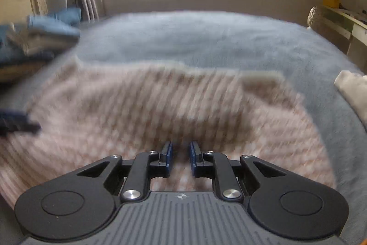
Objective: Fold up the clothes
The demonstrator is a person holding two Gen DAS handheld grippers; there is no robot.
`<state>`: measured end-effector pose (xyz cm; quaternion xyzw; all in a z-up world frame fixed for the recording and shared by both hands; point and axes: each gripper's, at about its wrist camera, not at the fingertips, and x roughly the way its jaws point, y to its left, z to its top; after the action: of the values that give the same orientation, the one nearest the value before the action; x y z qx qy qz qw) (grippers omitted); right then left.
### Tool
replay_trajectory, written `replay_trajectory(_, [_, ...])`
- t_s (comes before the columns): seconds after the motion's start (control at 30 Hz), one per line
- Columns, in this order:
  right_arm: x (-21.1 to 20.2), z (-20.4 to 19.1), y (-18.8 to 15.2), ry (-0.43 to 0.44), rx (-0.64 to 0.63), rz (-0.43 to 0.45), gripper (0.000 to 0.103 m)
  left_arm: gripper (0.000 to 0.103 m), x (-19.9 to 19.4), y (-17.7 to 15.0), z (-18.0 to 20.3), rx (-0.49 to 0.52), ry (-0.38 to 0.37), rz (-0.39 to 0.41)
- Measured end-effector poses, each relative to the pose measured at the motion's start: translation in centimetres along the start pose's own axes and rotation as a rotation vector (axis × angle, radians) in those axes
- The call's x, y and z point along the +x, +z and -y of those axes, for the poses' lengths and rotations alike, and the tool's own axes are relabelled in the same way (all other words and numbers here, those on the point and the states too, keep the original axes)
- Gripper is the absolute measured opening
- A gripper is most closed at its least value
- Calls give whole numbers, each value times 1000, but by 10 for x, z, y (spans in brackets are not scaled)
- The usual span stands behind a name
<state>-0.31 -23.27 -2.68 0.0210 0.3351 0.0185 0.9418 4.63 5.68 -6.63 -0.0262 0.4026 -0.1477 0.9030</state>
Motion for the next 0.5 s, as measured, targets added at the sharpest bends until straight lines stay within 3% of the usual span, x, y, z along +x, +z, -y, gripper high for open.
replay_trajectory(0.1, [-10,24,11,-86,37,61,16,71,0,3,1,-35,3,-5])
replay_trajectory(0.17, [6,47,4,-139,66,16,17,71,0,4,-1,-49,3,-8])
replay_trajectory(0.23, [27,65,-10,-138,55,-57,16,72,0,5,0,-57,4,-13])
replay_trajectory(0.33, [24,68,-1,-127,13,-56,16,74,1,8,2,-63,13,-29])
replay_trajectory(0.5, [8,76,26,-181,68,18,18,74,2,10,5,-65,24,-40])
